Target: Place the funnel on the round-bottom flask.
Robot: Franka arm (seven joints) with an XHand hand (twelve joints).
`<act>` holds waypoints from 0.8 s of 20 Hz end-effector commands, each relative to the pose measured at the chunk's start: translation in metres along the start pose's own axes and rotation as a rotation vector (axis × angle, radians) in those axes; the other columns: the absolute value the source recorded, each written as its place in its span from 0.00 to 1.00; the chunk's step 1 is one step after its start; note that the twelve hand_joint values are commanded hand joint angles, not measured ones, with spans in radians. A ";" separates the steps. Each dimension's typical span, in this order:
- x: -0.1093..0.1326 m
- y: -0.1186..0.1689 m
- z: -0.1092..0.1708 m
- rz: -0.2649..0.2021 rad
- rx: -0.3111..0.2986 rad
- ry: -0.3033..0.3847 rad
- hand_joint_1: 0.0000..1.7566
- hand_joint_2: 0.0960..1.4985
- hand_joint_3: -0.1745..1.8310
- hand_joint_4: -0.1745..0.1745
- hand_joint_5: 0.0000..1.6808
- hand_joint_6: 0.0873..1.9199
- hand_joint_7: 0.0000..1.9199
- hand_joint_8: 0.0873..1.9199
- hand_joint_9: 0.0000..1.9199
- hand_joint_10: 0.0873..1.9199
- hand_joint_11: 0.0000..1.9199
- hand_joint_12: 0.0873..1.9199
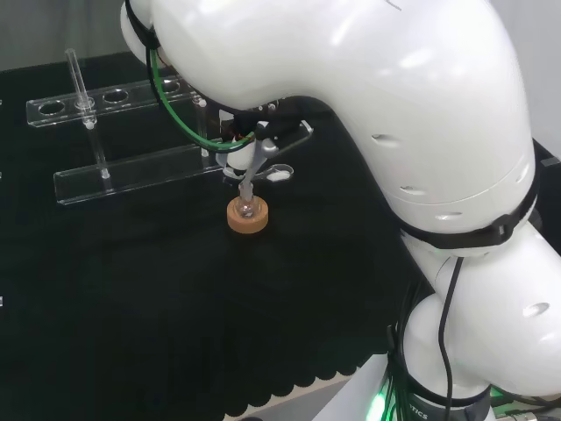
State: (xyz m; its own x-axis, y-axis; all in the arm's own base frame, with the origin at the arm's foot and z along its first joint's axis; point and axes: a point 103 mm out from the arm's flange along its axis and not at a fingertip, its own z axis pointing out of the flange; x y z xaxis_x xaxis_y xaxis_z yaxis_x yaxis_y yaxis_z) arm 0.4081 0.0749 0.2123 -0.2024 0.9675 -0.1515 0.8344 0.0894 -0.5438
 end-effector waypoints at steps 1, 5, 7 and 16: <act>0.001 0.000 0.004 0.007 0.031 -0.002 0.45 0.45 0.40 0.37 0.25 0.19 0.13 0.32 0.33 0.25 0.22 0.67; 0.000 -0.003 0.003 0.011 0.021 0.000 0.42 0.42 0.38 0.35 0.16 0.04 0.02 0.30 0.20 0.31 0.13 0.71; 0.000 -0.004 0.002 0.013 0.020 -0.002 0.40 0.42 0.37 0.35 0.12 0.00 0.00 0.26 0.16 0.34 0.10 0.72; -0.006 -0.017 -0.004 0.008 -0.045 -0.001 0.32 0.40 0.30 0.37 0.09 0.00 0.00 0.19 0.11 0.37 0.06 0.74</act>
State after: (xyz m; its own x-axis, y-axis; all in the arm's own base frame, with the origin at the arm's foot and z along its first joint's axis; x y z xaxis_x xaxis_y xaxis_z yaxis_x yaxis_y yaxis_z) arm 0.4019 0.0735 0.2178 -0.1955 0.9673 -0.1615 0.8315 0.0761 -0.5503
